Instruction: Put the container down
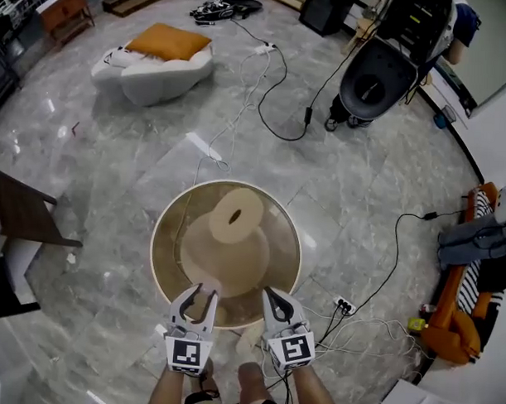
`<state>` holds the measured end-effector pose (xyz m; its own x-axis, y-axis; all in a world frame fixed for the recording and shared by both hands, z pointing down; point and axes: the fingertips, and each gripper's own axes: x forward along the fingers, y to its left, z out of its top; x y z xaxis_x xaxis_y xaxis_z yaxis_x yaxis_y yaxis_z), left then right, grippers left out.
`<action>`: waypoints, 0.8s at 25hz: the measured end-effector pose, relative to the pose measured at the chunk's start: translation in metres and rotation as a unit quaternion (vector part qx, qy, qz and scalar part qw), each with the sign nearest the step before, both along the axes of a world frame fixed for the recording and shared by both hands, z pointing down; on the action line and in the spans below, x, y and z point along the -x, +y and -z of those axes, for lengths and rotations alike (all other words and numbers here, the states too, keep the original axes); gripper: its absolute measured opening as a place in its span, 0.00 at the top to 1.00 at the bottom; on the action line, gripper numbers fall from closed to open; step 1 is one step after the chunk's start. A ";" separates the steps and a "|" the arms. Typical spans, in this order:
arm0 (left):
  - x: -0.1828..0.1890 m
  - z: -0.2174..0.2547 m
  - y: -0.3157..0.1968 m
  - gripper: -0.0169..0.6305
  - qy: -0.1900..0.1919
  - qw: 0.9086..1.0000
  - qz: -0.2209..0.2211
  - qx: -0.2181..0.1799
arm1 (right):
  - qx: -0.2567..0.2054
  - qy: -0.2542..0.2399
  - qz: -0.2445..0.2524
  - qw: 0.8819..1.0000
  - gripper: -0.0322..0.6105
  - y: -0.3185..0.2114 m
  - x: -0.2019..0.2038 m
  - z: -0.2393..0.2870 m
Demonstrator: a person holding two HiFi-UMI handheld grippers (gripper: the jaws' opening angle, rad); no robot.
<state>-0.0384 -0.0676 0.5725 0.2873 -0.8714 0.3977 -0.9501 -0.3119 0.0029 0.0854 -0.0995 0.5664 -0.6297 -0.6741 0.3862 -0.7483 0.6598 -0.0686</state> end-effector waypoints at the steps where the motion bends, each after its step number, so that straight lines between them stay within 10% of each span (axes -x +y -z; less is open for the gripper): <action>1: 0.002 -0.013 -0.002 0.77 -0.001 1.000 0.002 0.003 | 0.007 0.003 0.004 1.000 0.95 -0.002 0.003 -0.013; 20: 0.015 -0.202 -0.031 0.77 0.042 0.996 0.046 0.071 | 0.058 0.017 0.042 0.997 0.95 -0.034 0.029 -0.206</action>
